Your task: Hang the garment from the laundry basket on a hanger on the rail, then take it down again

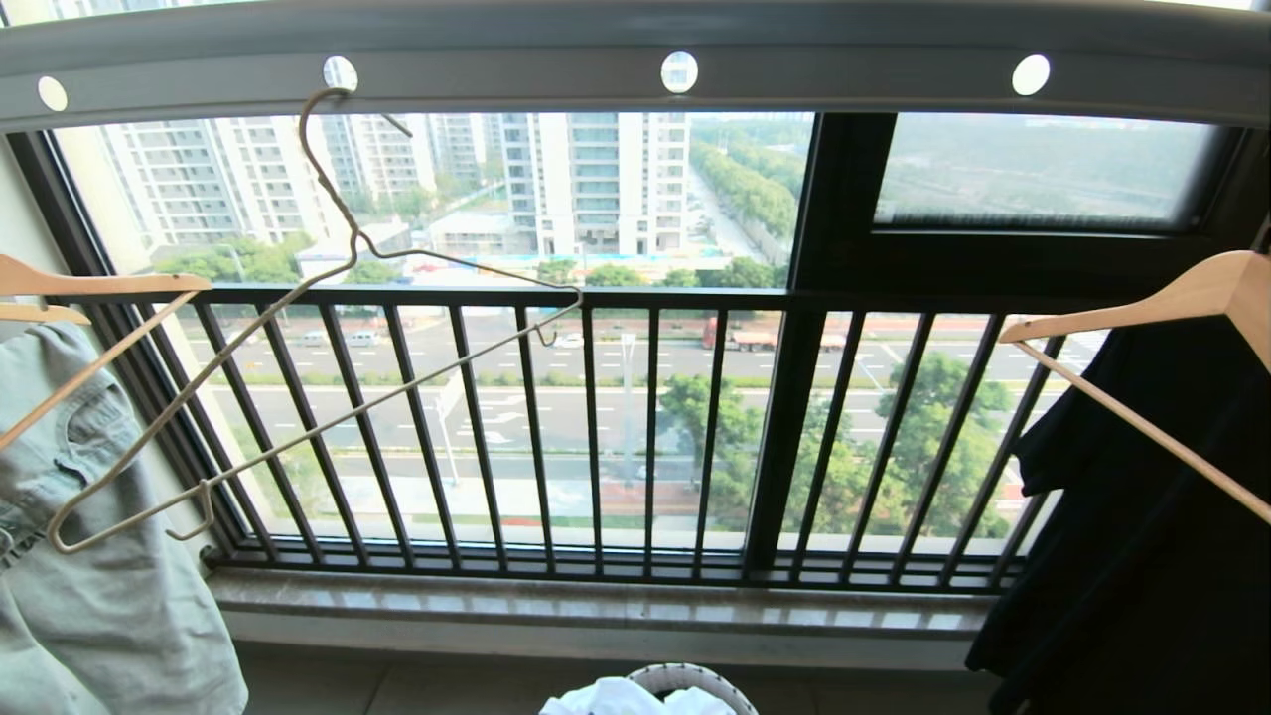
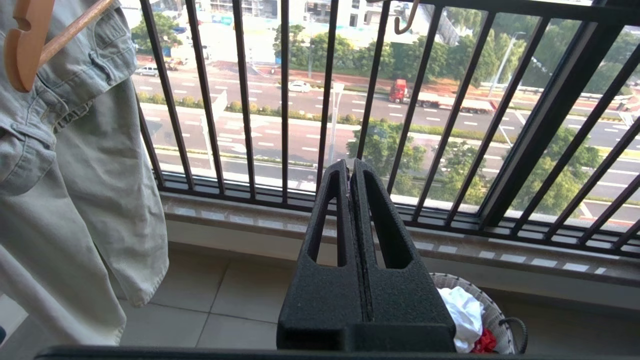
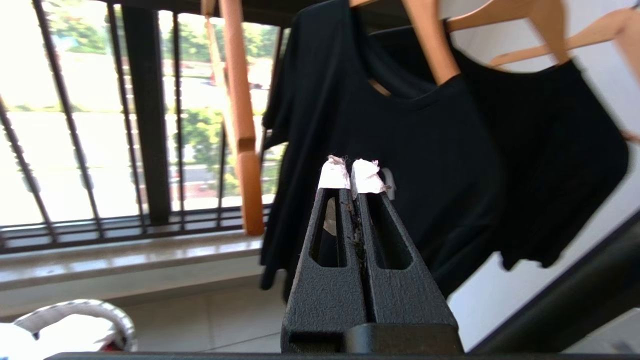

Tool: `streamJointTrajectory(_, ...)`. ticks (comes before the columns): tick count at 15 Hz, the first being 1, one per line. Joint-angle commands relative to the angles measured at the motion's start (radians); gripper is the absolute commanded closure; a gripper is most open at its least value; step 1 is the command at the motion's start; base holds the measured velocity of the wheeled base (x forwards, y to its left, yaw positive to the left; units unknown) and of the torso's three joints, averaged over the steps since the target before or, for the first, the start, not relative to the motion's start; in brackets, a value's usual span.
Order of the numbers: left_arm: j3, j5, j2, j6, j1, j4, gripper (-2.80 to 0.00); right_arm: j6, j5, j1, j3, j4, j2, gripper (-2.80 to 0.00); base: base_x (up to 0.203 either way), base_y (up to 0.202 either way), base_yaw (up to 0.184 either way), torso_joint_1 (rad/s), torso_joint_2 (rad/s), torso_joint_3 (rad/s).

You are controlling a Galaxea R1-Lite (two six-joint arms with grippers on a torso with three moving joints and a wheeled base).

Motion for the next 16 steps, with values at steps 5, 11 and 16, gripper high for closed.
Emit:
streamJointTrajectory(5, 0.337, 0.001, -0.027, 0.143, -0.001, -0.302, 0.00, 0.262, 0.399, -0.006, 0.416, -0.138, -0.229, 0.00, 0.000, 0.000, 0.000, 0.000, 0.00, 0.000)
streamJointTrajectory(11, 0.403, -0.065, -0.027, 0.163, -0.001, -0.333, 0.00, 0.156, 0.427, -0.008, 0.672, -0.400, -0.272, 0.00, 0.000, 0.000, 0.000, 0.000, 0.00, 0.000)
streamJointTrajectory(16, 0.403, -0.065, -0.027, 0.130, -0.001, -0.333, 0.00, 0.119, 0.435, -0.008, 0.685, -0.403, -0.271, 0.00, 0.000, 0.000, 0.000, 0.000, 0.00, 0.000)
